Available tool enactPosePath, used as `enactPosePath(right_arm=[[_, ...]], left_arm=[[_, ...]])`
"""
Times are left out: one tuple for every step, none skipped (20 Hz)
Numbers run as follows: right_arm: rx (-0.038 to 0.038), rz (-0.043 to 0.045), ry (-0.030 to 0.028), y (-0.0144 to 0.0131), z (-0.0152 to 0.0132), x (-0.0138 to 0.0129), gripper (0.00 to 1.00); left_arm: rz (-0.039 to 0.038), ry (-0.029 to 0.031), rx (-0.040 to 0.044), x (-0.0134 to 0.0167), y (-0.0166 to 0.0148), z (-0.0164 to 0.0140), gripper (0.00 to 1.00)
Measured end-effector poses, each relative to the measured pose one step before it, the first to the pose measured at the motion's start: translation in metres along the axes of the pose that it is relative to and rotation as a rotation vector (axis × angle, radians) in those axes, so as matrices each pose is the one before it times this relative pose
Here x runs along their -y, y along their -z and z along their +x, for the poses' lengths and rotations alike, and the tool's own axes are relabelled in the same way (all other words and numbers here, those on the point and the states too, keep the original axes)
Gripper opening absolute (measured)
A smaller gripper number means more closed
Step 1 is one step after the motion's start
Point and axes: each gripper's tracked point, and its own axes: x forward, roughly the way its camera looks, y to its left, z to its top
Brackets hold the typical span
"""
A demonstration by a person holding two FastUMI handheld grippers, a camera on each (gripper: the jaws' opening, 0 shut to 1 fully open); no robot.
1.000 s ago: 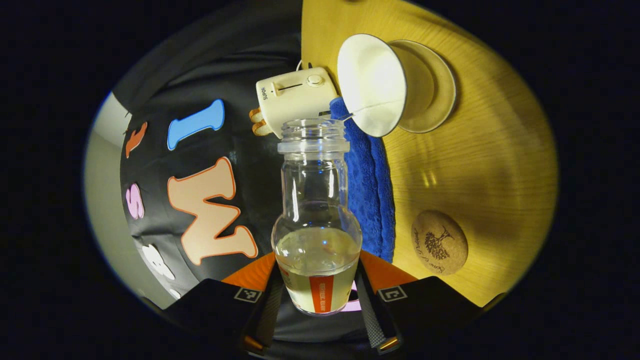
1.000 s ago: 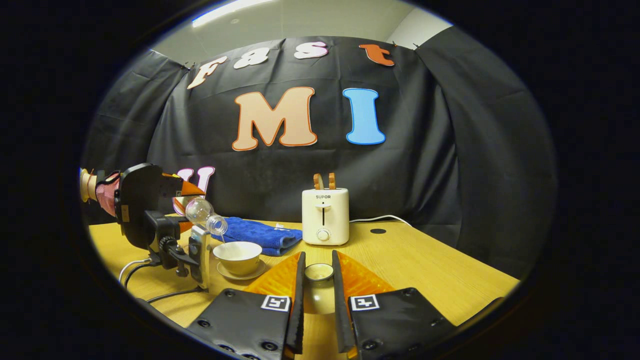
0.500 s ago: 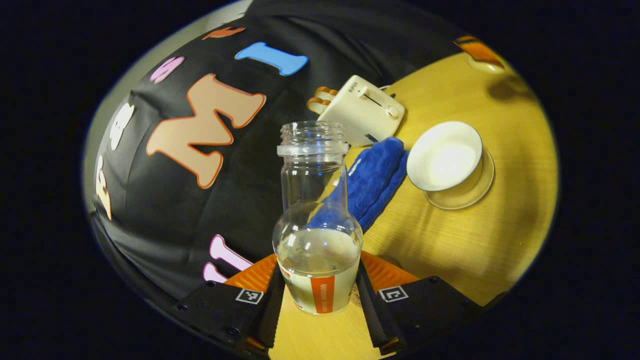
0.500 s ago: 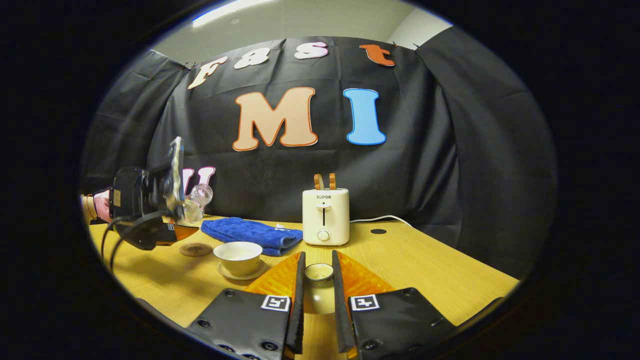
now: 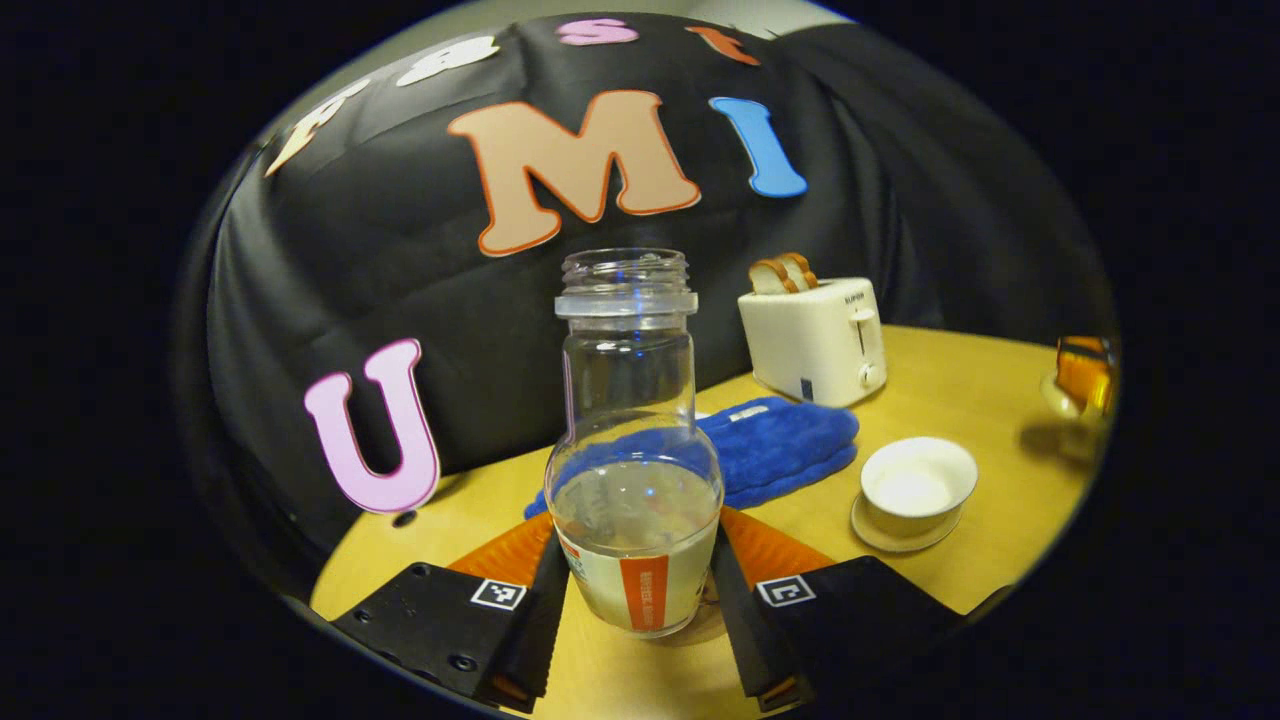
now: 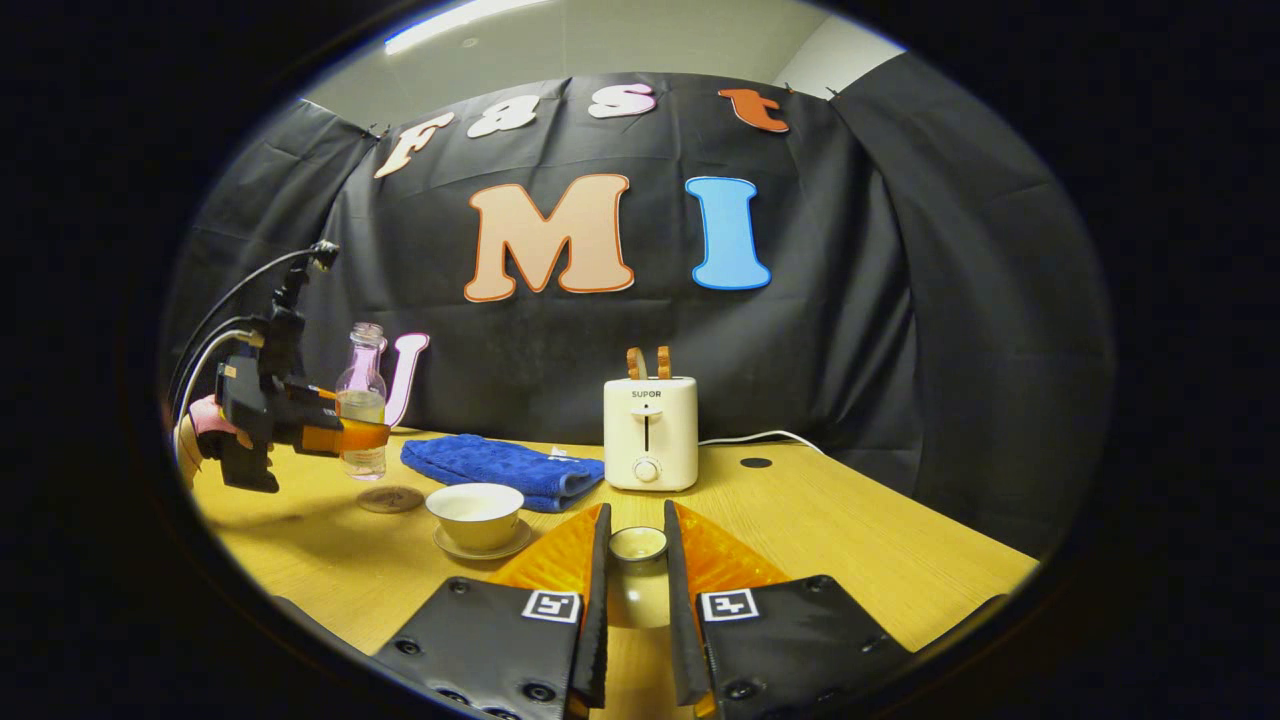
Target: Open the teacup lid with one hand, grasp the water bottle and pour water into the teacup with the other hand; after pouring, place the water bottle on the coaster and then close the teacup lid.
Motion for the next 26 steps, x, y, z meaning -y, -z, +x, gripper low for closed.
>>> enactPosePath(right_arm=[[-0.00005,0.00061,0.00006,-0.00011,0.00009,-0.00007,0.30],[0.00022,-0.00007,-0.00016,0.00062,0.00030,0.00001,0.30],[0.00060,-0.00034,-0.00011,-0.00034,0.00019,-0.00027,0.30],[0.00002,0.00027,0.00020,-0.00055,-0.00043,0.00019,0.30],[0.00023,0.00010,0.00071,0.00020,-0.00013,0.00053,0.30],[0.00027,-0.00050,0.00172,0.00027,0.00079,-0.00015,0.29],[0.00038,0.00005,0.00182,0.00011,0.00015,0.00027,0.30],[0.00000,0.00021,0.00105,-0.00002,-0.00072,0.00064,0.30],[0.00096,-0.00020,0.00050,-0.00042,-0.00003,-0.00035,0.30],[0.00013,0.00008,0.00019,0.00049,0.00044,0.00005,0.30],[-0.00004,0.00019,0.00017,-0.00012,0.00005,0.00002,0.30],[0.00031,-0.00007,-0.00007,0.00022,0.00006,0.00003,0.30],[-0.00005,0.00027,0.00019,-0.00024,0.00010,0.00015,0.29],[-0.00006,0.00010,0.00180,0.00041,0.00044,0.00011,0.30],[0.00019,-0.00048,0.00252,-0.00041,0.00019,0.00034,0.30],[0.00008,0.00007,0.00050,-0.00005,-0.00060,0.00004,0.30],[0.00012,0.00005,0.00025,-0.00036,-0.00033,0.00006,0.30],[0.00015,-0.00014,-0.00003,0.00054,0.00001,0.00003,0.30],[-0.00024,0.00017,0.00025,-0.00013,0.00036,-0.00007,0.30],[0.00015,0.00001,-0.00009,0.00029,-0.00009,0.00018,0.29],[0.00013,-0.00028,-0.00030,-0.00037,-0.00013,-0.00008,0.30],[-0.00005,0.00010,0.00014,-0.00024,-0.00006,-0.00005,0.30],[0.00011,-0.00026,0.00006,0.00020,-0.00005,-0.00006,0.30],[0.00009,0.00008,-0.00008,0.00072,0.00068,-0.00012,0.30],[-0.00011,0.00013,0.00006,-0.00025,0.00003,-0.00002,0.30],[0.00019,-0.00007,-0.00003,-0.00014,-0.00010,-0.00009,0.30]], left_arm=[[-0.04388,0.01013,0.00412,-0.00167,-0.00330,-0.00132,0.67],[-0.02751,0.00538,-0.00240,0.00003,0.00166,0.00066,0.68],[-0.01613,-0.00257,-0.00436,-0.00160,0.00371,0.00127,0.68],[-0.01141,-0.00029,-0.00352,-0.00213,0.00551,0.00201,0.68],[-0.01337,0.00629,-0.00467,0.00094,0.00488,0.00612,0.68],[-0.01548,0.00880,-0.00440,0.00077,0.00358,0.00248,0.68],[-0.01237,0.00835,-0.00494,0.00139,0.00386,0.00146,0.68],[-0.01356,0.00523,-0.00219,0.00101,0.00221,0.00191,0.68],[-0.00539,0.00497,-0.00347,0.00175,0.00228,0.00180,0.67],[0.00195,-0.00413,-0.00374,-0.00074,0.00070,0.00151,0.69],[0.00215,-0.00545,-0.00044,-0.00075,0.00069,0.00053,0.69],[-0.00398,0.00213,0.00666,0.00156,-0.00103,0.00071,0.68],[-0.00841,0.00416,0.00740,0.00078,-0.00168,0.00043,0.69],[-0.00856,0.00800,0.00366,0.00072,0.00014,0.00146,0.69],[-0.00179,0.00100,-0.00576,0.00012,0.00176,0.00071,0.70],[0.00112,-0.00275,-0.00934,-0.00194,0.00188,-0.00016,0.70],[-0.00265,-0.00054,0.00862,0.00086,-0.00208,-0.00078,0.70],[-0.00188,0.00113,0.00161,0.00100,0.00029,0.00112,0.71],[-0.00183,-0.00038,-0.00613,0.00037,0.00185,-0.00075,0.71],[-0.00773,-0.00141,0.00105,-0.00104,-0.00050,0.00125,0.72],[-0.00439,-0.00276,-0.00966,0.00059,0.00387,0.00091,0.73],[-0.00105,-0.00413,-0.00983,-0.00096,0.00350,-0.00163,0.74],[-0.00162,-0.00251,-0.00581,-0.00038,0.00183,0.00008,0.73],[-0.00450,0.00101,0.00126,-0.00005,-0.00075,-0.00102,0.76],[-0.00622,0.00213,0.00997,0.00149,-0.00134,-0.00084,0.79],[-0.00489,-0.00082,0.00792,-0.00091,-0.00195,-0.00056,0.87]])
